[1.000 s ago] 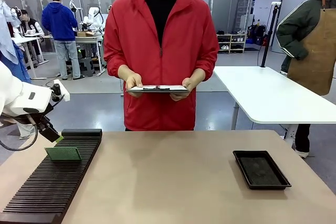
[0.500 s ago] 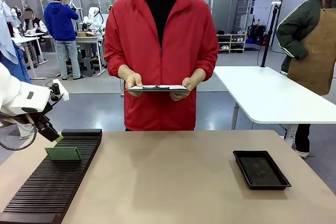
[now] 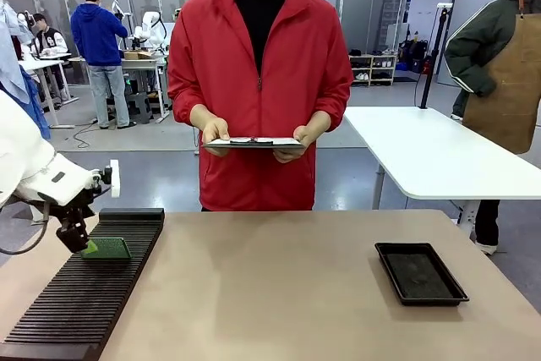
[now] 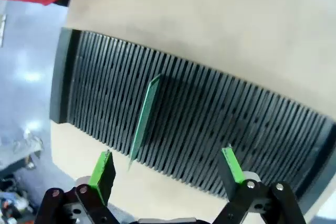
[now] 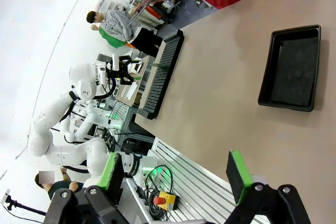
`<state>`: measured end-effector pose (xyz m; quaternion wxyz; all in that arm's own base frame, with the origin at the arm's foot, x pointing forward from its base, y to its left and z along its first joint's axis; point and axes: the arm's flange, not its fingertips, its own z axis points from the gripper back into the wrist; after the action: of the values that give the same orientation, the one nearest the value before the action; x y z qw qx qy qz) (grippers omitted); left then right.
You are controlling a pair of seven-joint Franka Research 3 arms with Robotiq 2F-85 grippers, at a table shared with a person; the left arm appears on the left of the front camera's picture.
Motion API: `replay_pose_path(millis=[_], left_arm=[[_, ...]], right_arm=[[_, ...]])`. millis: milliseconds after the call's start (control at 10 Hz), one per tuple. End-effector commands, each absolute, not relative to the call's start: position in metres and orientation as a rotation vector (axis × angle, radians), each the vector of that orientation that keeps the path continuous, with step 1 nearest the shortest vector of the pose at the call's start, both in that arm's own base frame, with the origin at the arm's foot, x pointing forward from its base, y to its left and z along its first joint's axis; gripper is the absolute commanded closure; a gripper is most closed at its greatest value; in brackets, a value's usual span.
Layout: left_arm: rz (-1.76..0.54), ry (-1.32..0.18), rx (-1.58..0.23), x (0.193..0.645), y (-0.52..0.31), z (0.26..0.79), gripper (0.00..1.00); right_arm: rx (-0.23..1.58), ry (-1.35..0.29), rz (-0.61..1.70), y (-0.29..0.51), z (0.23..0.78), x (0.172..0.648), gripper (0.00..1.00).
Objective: Inspect the PCB.
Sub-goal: Pick up the Blank PCB and present it to the human.
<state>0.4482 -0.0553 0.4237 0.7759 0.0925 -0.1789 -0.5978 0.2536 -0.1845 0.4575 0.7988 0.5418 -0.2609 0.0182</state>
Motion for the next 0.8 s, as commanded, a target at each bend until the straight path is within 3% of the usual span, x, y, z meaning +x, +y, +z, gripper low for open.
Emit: replay_pose_path(millis=[0,700], left_arm=[[-1.404,-0.351,0.255,0.479,-0.032,0.418,0.00],[-1.521,-0.248,0.316,0.527,-0.008,0.374,0.00]], right_arm=[[1.170,-0.576,0.051,-0.185,0.458,0.254,0.00],[1.170,-0.576,0.051,-0.185,0.458,0.254,0.00]])
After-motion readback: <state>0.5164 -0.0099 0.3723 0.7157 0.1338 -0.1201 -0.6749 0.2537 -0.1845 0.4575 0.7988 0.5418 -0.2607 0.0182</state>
